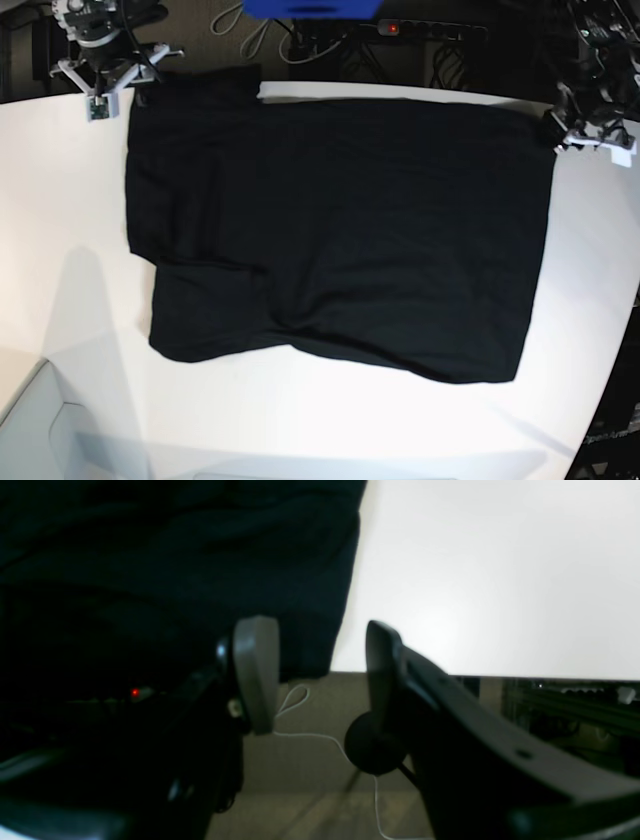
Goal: Layout the t-shirt on the table in an organized manner, then fold the t-shirt properly
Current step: 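Grasp the shirt's side edge with the right gripper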
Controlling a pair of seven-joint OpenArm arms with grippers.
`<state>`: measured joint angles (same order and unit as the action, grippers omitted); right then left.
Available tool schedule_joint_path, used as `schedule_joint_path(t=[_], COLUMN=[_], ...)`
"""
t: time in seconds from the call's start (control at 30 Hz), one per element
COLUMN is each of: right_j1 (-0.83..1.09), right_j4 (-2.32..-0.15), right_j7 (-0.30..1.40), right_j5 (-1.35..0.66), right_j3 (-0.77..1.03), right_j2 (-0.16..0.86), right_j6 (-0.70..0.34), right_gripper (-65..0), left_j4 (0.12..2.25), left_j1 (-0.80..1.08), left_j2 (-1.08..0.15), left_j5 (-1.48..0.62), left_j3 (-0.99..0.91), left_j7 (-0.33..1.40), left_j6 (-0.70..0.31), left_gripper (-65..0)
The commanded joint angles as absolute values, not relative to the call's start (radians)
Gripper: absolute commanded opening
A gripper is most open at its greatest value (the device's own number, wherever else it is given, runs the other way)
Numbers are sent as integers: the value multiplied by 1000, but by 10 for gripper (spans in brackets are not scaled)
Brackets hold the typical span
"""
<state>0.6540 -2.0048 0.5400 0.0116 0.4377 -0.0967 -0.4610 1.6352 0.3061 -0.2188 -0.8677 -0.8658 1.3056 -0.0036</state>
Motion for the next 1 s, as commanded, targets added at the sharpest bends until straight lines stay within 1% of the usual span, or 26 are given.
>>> schedule_joint_path(t=[0.0, 0.07, 0.2, 0.37, 0.43, 0.57, 0.63, 0.77, 0.97], right_j1=[633, 595, 460, 272, 176, -4, -70, -107, -85], right_j4=[-2025, -2025, -2017, -1986, -1939, -1810, -1736, -1664, -1618], right_j7=[518, 524, 529, 544, 593, 733, 756, 754, 748], right_j5=[2, 2, 5, 5, 5, 5, 7, 7, 5], right_j3=[443, 435, 418, 315, 282, 268, 269, 269, 268], right_j2=[-93, -93, -88, -10, 13, 38, 45, 56, 51], right_j6=[-466, -466, -466, -466, -466, -466, -466, -466, -466], right_gripper=[-360, -360, -358, -358, -358, -358, -358, -358, -358], left_j4=[1652, 1652, 1652, 1652, 1653, 1653, 1653, 1653, 1653], left_j1=[302, 295, 262, 220, 209, 211, 211, 209, 182], left_j2=[-236, -236, -240, -226, -203, -202, -202, -203, -203], left_j5=[-894, -895, -895, -897, -897, -897, -897, -897, -897], left_j3=[-883, -901, -908, -905, -908, -908, -908, -909, -909], left_j7=[1303, 1303, 1303, 1305, 1305, 1305, 1305, 1303, 1303], left_j6=[12, 5, 4, 4, 4, 4, 4, 4, 4], left_gripper=[-434, -414, -414, -413, -413, -413, -413, -413, -413])
